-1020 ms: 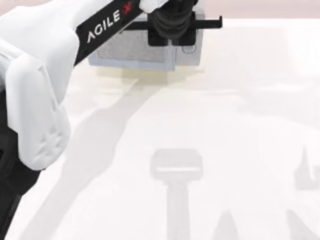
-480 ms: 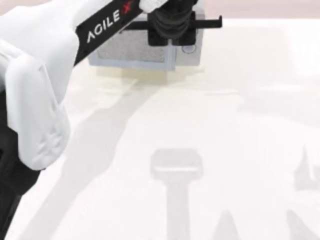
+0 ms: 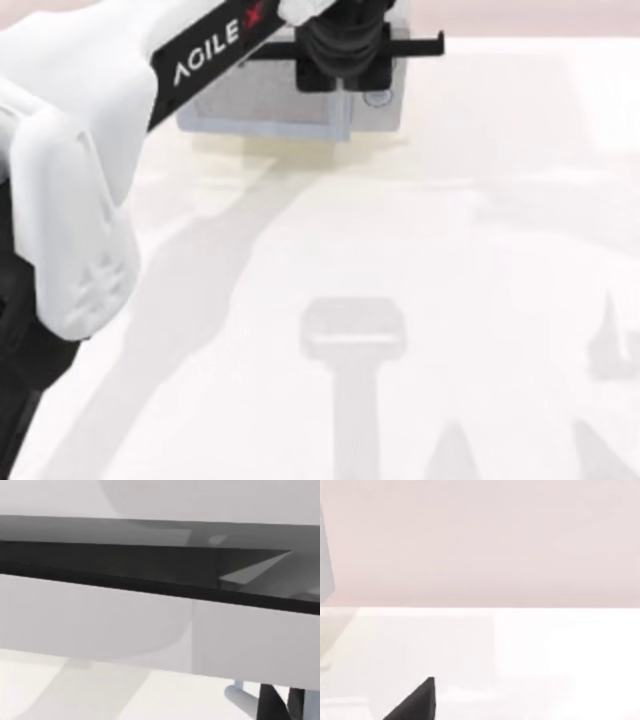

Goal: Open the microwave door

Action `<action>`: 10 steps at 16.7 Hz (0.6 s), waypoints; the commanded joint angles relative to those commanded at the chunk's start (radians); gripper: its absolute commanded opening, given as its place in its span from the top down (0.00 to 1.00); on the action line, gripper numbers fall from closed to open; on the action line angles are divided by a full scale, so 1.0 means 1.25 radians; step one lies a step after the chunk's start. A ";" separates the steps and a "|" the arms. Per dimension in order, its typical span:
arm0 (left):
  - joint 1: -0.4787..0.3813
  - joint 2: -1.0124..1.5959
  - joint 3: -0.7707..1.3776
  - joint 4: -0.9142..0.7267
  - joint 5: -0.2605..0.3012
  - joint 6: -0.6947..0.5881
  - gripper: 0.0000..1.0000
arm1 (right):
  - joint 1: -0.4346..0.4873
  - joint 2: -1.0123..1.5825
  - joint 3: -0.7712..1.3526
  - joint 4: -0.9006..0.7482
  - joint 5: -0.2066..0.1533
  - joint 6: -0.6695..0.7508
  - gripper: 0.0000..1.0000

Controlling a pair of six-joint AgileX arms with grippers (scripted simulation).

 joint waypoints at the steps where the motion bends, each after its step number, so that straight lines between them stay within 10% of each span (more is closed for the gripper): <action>1: 0.001 -0.009 -0.011 0.009 0.000 0.006 1.00 | 0.000 0.000 0.000 0.000 0.000 0.000 0.00; 10: 0.010 -0.112 -0.190 0.101 0.031 0.077 1.00 | 0.000 0.000 0.000 0.000 0.000 0.000 0.00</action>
